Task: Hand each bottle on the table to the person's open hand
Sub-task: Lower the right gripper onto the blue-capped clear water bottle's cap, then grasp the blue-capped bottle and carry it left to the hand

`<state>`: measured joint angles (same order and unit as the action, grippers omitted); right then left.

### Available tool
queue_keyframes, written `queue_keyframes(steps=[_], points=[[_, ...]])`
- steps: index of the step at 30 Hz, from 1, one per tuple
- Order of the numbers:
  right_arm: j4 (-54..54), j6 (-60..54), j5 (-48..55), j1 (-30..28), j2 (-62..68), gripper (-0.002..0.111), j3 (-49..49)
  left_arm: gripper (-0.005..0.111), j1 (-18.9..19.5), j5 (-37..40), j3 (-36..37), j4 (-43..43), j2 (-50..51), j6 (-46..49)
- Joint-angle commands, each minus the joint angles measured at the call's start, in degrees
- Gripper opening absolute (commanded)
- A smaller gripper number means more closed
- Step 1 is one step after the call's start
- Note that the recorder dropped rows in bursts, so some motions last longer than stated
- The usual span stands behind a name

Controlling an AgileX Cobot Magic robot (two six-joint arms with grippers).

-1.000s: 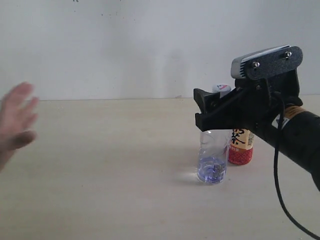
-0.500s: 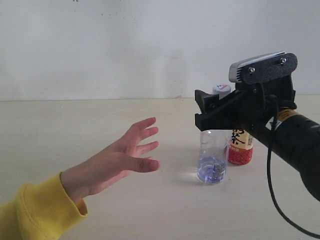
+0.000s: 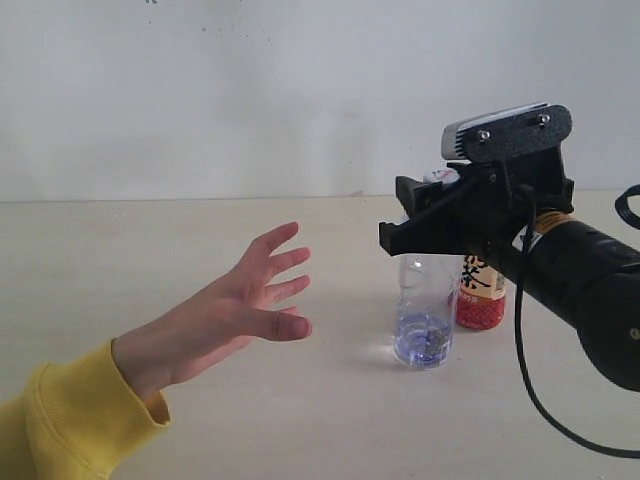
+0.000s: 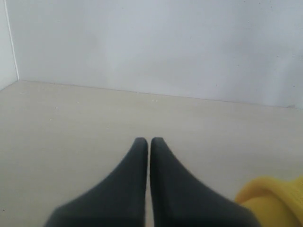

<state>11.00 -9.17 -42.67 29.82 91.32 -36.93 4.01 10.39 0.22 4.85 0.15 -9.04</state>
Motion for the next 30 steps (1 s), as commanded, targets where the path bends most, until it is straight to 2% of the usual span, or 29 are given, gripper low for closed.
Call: queue_keyframes(steps=[1, 2, 3, 10, 15, 20, 25, 30], points=[[0.4, 0.3, -0.1, -0.3, 0.0, 0.016, -0.3, 0.004, 0.2, -0.1, -0.2, 0.1, -0.2, -0.2], [0.4, 0.3, 0.0, -0.3, 0.0, 0.005, -0.3, 0.004, 0.2, -0.1, -0.2, 0.1, -0.2, -0.2], [0.5, 0.3, 0.1, -0.3, 0.0, 0.000, -0.3, 0.004, 0.2, -0.1, -0.2, 0.1, -0.2, -0.2], [1.4, -1.4, 0.7, 0.0, -1.0, 0.000, -0.3, 0.004, 0.2, -0.1, -0.2, 0.1, -0.2, -0.2], [0.4, -1.6, 4.0, 2.1, -7.8, 0.000, -0.3, 0.004, 0.2, -0.1, -0.2, 0.1, -0.2, -0.2], [-1.2, -1.1, 8.1, 7.7, -13.2, 0.000, -0.3, 0.004, 0.2, -0.1, -0.2, 0.1, -0.2, -0.2], [-2.0, -0.4, 10.8, 18.9, -12.5, 0.000, -6.7, 0.004, 0.2, -0.1, -0.2, 0.1, -0.2, -0.2], [-2.0, 2.7, 11.0, 22.2, -6.7, 0.000, -11.6, 0.004, 0.2, -0.1, -0.2, 0.1, -0.2, -0.2]])
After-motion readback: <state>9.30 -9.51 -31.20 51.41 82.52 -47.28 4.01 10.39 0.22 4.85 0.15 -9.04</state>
